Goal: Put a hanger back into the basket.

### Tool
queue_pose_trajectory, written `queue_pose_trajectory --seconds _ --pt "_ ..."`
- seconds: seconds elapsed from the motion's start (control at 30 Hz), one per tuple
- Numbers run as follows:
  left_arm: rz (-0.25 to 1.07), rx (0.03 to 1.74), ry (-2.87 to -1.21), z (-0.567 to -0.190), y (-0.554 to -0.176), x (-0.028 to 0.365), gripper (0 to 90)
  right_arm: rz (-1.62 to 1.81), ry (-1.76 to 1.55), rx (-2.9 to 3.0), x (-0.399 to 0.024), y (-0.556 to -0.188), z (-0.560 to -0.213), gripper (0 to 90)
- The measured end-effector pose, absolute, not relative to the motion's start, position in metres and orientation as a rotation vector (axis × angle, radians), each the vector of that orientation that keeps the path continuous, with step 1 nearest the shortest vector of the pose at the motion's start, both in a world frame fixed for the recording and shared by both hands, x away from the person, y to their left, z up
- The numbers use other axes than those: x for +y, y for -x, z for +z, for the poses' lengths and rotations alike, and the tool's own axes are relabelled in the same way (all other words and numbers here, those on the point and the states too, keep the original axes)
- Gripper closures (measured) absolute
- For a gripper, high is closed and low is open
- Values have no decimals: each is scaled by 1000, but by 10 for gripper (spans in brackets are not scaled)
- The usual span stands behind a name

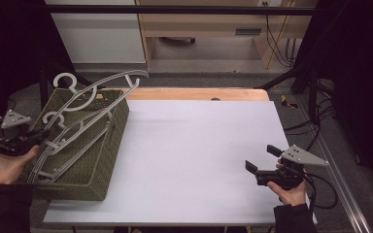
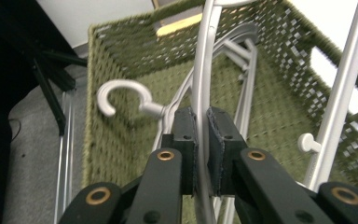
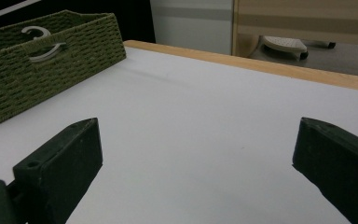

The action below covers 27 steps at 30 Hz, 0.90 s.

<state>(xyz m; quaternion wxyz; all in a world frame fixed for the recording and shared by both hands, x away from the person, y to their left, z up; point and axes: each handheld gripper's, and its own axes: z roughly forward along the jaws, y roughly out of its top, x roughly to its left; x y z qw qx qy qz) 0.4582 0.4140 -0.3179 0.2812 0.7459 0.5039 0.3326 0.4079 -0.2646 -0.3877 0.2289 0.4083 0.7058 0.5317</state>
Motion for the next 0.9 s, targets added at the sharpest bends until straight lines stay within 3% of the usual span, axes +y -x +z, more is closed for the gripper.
queue_pose_trajectory --seconds 0.9 --pt "930 1489 -2068 -349 -450 461 826 1458 -1131 1946 -264 -409 -389 17"
